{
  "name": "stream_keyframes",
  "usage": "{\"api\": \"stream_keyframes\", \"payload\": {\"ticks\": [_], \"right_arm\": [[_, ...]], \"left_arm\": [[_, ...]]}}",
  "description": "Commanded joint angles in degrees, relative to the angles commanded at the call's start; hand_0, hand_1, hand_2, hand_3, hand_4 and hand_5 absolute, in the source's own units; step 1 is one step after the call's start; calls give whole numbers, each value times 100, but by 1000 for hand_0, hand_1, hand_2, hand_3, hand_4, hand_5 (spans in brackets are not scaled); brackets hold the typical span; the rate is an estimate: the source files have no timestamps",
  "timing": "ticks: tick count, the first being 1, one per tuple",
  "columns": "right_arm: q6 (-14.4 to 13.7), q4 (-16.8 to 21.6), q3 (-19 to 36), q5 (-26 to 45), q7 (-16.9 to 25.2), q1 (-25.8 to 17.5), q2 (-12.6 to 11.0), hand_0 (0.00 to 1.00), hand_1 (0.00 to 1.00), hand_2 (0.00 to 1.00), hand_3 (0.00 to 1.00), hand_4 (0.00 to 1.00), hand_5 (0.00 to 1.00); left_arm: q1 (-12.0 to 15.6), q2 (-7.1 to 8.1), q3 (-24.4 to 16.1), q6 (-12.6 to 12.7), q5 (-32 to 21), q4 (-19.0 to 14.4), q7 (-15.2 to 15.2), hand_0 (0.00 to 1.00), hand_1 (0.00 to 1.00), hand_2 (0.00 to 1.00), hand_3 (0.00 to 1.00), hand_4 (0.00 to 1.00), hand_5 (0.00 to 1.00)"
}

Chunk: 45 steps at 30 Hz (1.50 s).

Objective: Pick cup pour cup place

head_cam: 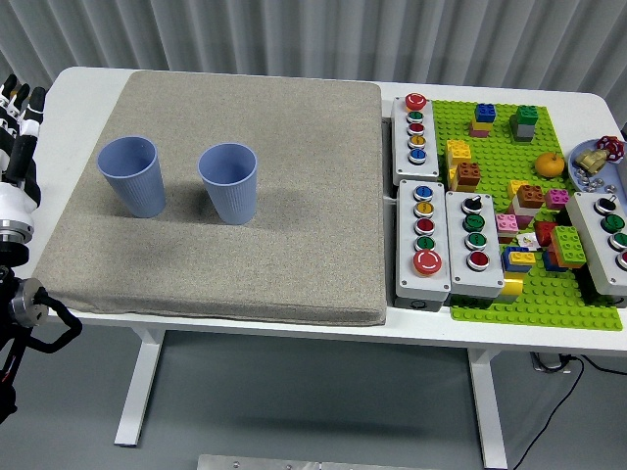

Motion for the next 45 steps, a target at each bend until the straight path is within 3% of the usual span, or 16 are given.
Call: {"api": "stream_keyframes", "payload": {"ticks": [14,45], "right_arm": [[1,0,6,-12,-5,4,13,743,704,726,644,223,400],[13,0,83,-140,-36,-4,71,743,705,727,644,219,401]], "left_arm": [[17,-39,114,-246,-474,241,29,939,937,998,998,966,697],[229,-286,465,-242,-356,410,-16,932,929,998,998,964,694]]}}
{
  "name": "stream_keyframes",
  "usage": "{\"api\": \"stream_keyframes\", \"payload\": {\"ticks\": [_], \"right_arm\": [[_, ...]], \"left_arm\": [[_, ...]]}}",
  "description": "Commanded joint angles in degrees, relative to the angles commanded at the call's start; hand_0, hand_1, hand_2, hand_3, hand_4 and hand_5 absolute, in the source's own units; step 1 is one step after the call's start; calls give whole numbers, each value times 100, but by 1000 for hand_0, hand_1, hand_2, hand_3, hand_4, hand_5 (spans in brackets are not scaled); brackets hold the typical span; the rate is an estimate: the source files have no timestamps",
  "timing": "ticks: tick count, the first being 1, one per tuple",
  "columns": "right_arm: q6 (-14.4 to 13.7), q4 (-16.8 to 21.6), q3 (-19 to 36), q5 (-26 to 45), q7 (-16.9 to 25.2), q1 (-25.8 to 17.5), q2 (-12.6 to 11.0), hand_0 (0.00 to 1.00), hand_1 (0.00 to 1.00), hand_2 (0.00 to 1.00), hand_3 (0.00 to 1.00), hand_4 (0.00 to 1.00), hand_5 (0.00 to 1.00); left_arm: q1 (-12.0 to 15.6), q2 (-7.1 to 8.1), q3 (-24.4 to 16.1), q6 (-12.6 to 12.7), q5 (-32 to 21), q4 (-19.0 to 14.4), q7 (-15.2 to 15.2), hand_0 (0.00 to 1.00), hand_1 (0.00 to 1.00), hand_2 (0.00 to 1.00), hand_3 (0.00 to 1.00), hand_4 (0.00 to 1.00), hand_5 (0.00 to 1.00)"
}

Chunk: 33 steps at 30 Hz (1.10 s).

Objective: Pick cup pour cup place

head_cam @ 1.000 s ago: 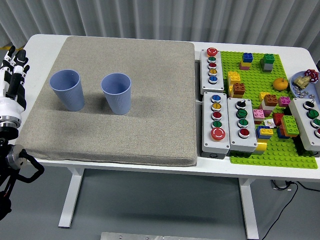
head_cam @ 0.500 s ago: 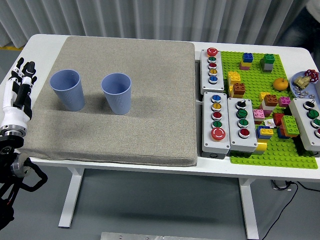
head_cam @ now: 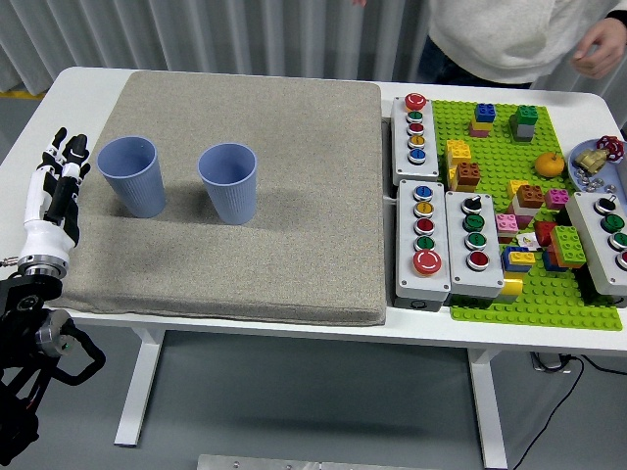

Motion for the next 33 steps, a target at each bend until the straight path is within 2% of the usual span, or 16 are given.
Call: {"api": "stream_keyframes", "payload": {"ticks": [12,33], "right_arm": [[0,0,8,-4,-2,14,-1,743,705,727,644,221,403],[2,0,6,-9,-3,-4,-7,744,704,727,644,221,404]], "left_arm": [[-4,-10,27,-3,9,1,3,930,927,998,998,964,692],[-35,61,-16,0,38,-75,19,929,927,998,998,964,690]]}}
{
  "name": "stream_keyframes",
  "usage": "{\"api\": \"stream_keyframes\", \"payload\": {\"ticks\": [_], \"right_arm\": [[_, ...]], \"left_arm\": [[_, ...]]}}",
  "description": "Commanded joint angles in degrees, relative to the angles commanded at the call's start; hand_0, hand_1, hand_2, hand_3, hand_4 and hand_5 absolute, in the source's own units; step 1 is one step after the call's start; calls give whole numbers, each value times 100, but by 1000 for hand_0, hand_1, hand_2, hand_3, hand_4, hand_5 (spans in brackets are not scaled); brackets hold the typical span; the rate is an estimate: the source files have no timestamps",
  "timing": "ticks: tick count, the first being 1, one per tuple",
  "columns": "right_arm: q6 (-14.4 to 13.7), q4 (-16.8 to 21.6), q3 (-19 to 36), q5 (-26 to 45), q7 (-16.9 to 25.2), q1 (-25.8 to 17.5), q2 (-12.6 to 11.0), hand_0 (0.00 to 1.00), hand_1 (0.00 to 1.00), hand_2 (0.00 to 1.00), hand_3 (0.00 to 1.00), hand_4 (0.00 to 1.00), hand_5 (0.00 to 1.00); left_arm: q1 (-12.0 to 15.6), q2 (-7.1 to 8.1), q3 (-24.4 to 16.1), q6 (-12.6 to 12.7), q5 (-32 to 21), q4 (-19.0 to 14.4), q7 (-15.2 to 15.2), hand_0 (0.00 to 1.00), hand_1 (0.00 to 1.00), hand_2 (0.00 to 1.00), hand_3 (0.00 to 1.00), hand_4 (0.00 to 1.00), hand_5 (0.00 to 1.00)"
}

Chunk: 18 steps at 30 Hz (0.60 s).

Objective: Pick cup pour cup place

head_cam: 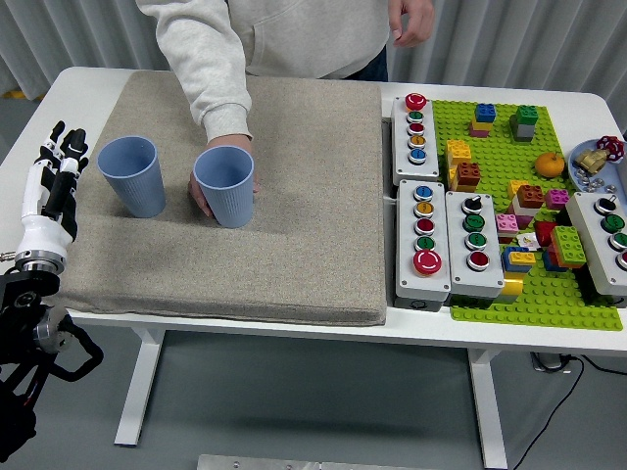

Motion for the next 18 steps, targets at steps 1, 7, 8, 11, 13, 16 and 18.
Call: {"api": "stream_keyframes", "payload": {"ticks": [1,7,8,11,13,16,18], "right_arm": [[0,0,-1,1,0,-1,0,744,704,727,644,221,404],[3,0,13,-20,-3,-10,2,744,704,726,644,222,405],[4,0,13,-21,-3,-10,2,744,704,726,644,222,405],[3,0,17,-21,-2,-11,2,744,703,726,644,222,403],[4,0,24,-35,-4,-6,0,744,703,726,644,222,403],[2,0,24,-26,-2,3,-1,744,703,727,644,222,404],[3,0,25,-28,-2,6,-1,744,703,727,644,222,404]], "left_arm": [[0,0,0,1,0,0,1,929,927,998,998,964,690],[2,8,-7,4,-3,-4,2,929,927,998,998,965,693],[3,9,-7,5,-2,-4,3,929,927,998,998,965,693],[5,10,-12,3,0,-7,3,929,927,998,998,966,694],[1,6,-18,4,-4,-7,2,929,927,998,998,966,694],[-12,3,-12,1,-7,-1,1,930,927,998,998,963,695],[-15,2,-11,2,-7,1,1,930,927,998,998,963,695]]}}
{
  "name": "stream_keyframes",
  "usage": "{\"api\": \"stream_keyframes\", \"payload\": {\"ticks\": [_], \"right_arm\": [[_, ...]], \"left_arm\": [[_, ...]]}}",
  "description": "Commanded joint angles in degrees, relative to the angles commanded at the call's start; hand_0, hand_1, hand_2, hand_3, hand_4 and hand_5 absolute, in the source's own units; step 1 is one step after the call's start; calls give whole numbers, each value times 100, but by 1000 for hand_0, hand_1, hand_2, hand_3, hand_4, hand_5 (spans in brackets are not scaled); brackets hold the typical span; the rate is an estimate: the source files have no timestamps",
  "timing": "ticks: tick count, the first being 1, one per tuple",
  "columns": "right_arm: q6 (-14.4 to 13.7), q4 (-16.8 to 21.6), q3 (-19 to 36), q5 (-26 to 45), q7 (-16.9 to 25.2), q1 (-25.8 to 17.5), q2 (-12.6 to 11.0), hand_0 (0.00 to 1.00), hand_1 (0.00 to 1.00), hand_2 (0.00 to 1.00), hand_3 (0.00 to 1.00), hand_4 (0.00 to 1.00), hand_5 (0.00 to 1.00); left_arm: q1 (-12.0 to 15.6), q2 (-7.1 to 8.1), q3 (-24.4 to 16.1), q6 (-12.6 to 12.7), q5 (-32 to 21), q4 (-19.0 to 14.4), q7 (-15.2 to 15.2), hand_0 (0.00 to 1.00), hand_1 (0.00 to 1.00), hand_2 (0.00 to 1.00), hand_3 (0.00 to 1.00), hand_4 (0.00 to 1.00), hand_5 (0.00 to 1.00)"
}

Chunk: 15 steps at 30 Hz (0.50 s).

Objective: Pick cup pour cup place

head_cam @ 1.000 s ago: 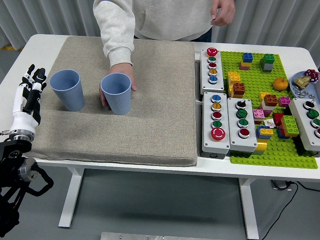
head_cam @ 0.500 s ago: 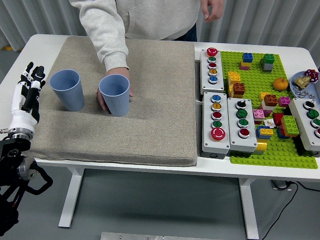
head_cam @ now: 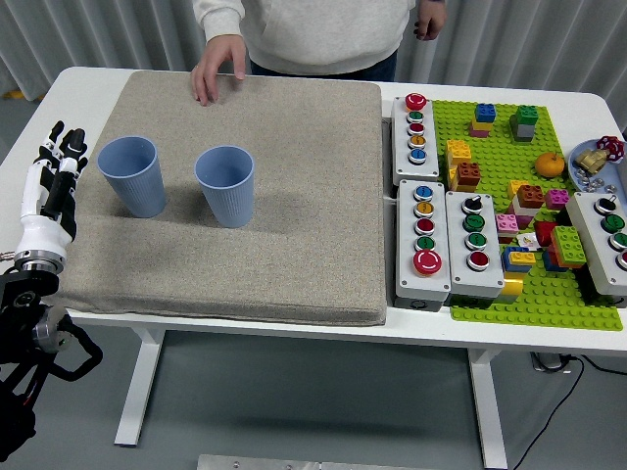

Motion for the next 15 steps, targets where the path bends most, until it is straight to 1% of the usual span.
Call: {"api": "stream_keyframes", "payload": {"ticks": [10,15], "right_arm": [[-5,0,-10,22,-3,8,10,743,703,727,643,222,403],[1,0,-22,24,-3,7,13,743,703,727,643,223,402]], "left_arm": [[1,-58,39,-1,-11,95,-34,930,928,998,998,963,698],[-64,-80,55,9,1,215,-63,930,928,998,989,962,697]]}}
